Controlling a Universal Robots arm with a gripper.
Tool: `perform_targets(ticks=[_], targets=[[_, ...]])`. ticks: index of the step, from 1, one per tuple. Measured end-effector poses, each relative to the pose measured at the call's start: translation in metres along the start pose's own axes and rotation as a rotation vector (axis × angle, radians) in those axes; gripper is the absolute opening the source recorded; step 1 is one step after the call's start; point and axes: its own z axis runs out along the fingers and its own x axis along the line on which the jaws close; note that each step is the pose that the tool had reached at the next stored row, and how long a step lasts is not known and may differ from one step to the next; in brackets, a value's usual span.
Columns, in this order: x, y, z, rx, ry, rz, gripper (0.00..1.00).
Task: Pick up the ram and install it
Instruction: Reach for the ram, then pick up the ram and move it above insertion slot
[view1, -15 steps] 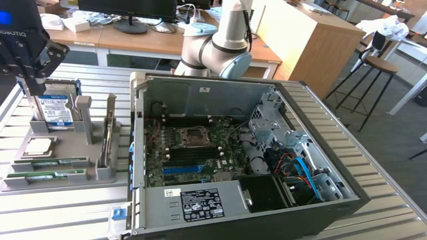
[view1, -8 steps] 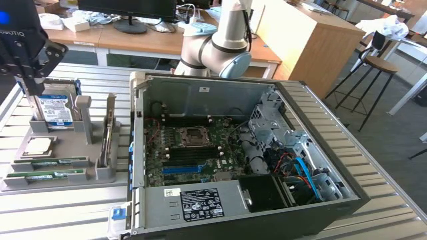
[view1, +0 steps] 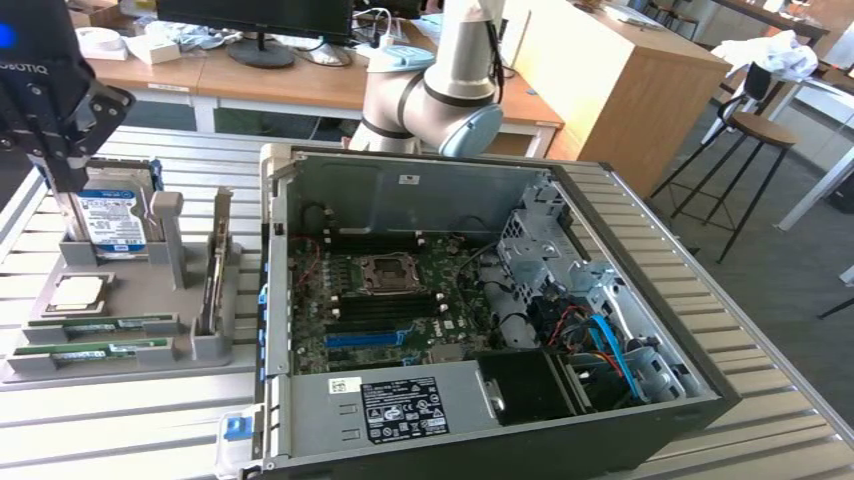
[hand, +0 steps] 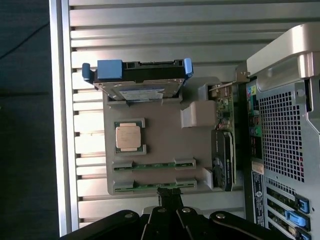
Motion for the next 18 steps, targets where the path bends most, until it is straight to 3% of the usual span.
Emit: perform_targets(ticks=[8,18], targets=[[-0.0008,-0.0096,-0.0004,0.0000,-0.0001,0.000,0.10],[-0.0008,-0.0099,-0.0004,0.0000,-0.0001,0.000,0.10]])
